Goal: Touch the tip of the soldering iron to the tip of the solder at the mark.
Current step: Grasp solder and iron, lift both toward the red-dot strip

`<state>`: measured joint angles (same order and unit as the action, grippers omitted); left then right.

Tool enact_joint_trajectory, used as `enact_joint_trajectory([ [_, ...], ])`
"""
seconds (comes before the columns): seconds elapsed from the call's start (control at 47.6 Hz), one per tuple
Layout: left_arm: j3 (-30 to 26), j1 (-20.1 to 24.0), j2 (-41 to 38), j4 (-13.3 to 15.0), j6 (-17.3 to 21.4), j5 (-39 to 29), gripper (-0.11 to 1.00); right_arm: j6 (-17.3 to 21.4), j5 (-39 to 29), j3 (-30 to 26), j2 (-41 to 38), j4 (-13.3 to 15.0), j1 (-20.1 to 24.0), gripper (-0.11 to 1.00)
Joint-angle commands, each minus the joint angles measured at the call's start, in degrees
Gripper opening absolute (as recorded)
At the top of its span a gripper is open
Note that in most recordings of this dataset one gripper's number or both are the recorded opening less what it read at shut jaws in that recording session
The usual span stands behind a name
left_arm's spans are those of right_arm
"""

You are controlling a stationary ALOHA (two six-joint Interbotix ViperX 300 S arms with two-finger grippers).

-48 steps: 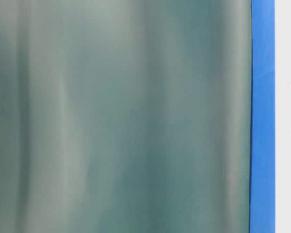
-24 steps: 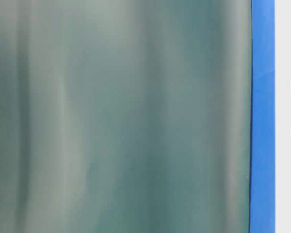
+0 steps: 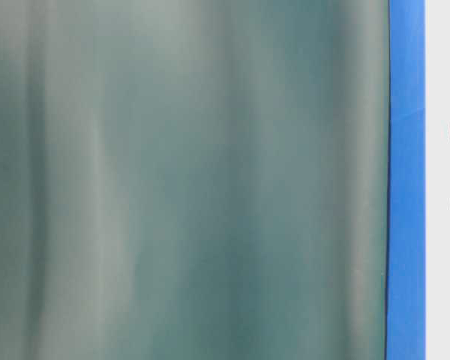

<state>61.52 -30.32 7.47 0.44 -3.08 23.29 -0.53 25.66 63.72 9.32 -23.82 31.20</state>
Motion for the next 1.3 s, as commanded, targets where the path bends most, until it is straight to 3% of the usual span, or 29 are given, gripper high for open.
enact_joint_trajectory([
  [0.0, -2.72, 0.53, 5.01, 0.09, 0.00, -7.38, 0.02, -1.32, -5.98, -1.85, 5.80, 0.09, -1.85, 0.06],
  [0.252, -9.76, 4.92, 14.15, 0.09, -1.32, -27.86, 0.02, -4.48, -25.14, -6.15, 16.35, 0.70, -8.79, 0.06],
  [0.526, -14.24, 16.44, 14.06, -0.26, -5.27, -38.32, 0.02, -5.36, -38.32, -10.37, 19.42, 6.33, -21.62, 0.06],
  [0.736, -16.26, 24.17, 13.45, -0.35, -5.54, -42.19, 0.02, -5.27, -42.01, -12.13, 18.72, 10.55, -32.34, 0.06],
  [0.946, -16.52, 31.03, 13.45, -0.44, -5.45, -44.12, 0.02, -5.27, -42.28, -13.62, 16.26, 14.15, -39.37, 0.06],
  [1.282, -16.61, 37.88, 13.36, -0.53, -4.66, -47.37, 0.02, -5.19, -45.88, -19.78, 8.09, 17.93, -44.12, 0.06],
])
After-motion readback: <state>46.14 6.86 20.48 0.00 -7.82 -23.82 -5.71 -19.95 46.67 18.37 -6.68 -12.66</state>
